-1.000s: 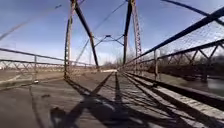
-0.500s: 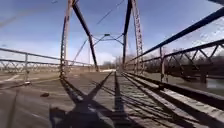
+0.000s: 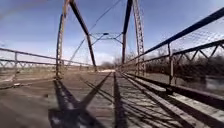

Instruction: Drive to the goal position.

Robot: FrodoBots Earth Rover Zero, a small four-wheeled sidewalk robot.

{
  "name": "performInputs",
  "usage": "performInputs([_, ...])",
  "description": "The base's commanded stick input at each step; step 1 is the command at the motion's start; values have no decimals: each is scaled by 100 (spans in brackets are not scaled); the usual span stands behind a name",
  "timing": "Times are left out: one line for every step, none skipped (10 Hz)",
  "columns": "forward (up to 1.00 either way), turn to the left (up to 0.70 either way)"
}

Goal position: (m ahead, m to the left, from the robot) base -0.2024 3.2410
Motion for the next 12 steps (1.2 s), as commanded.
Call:
performInputs([100, 0])
performInputs([100, 0])
performInputs([100, 0])
performInputs([100, 0])
performInputs([100, 0])
performInputs([100, 0])
performInputs([100, 0])
performInputs([100, 0])
performInputs([100, 12])
performInputs([100, 37])
performInputs([100, 26])
performInputs([100, 10])
